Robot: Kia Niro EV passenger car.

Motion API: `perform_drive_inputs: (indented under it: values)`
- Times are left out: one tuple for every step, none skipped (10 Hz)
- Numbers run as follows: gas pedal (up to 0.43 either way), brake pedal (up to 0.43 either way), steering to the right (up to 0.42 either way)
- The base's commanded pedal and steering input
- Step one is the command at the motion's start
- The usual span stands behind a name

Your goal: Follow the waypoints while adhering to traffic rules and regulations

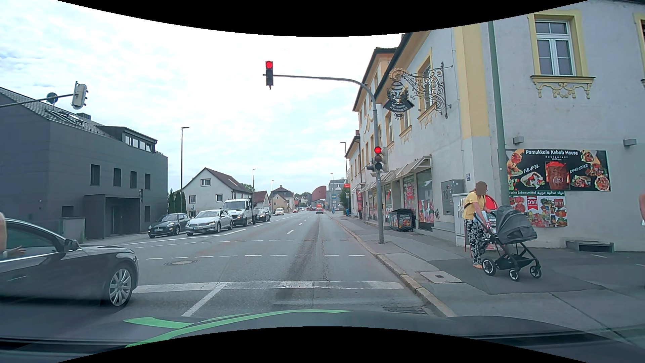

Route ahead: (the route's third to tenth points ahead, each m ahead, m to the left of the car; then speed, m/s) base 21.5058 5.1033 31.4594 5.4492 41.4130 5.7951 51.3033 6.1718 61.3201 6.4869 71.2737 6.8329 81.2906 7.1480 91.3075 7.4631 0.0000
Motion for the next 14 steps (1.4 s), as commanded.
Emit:
perform_drive_inputs:
  values:
    - [0.000,0.238,-0.004]
    - [0.000,0.238,-0.004]
    - [0.000,0.238,-0.004]
    - [0.000,0.238,-0.004]
    - [0.000,0.238,-0.004]
    - [0.000,0.238,-0.003]
    - [0.000,0.238,-0.004]
    - [0.000,0.238,-0.004]
    - [0.000,0.238,-0.004]
    - [0.000,0.238,-0.004]
    - [0.000,0.238,-0.004]
    - [0.000,0.238,-0.004]
    - [0.000,0.238,-0.004]
    - [0.000,0.244,-0.004]
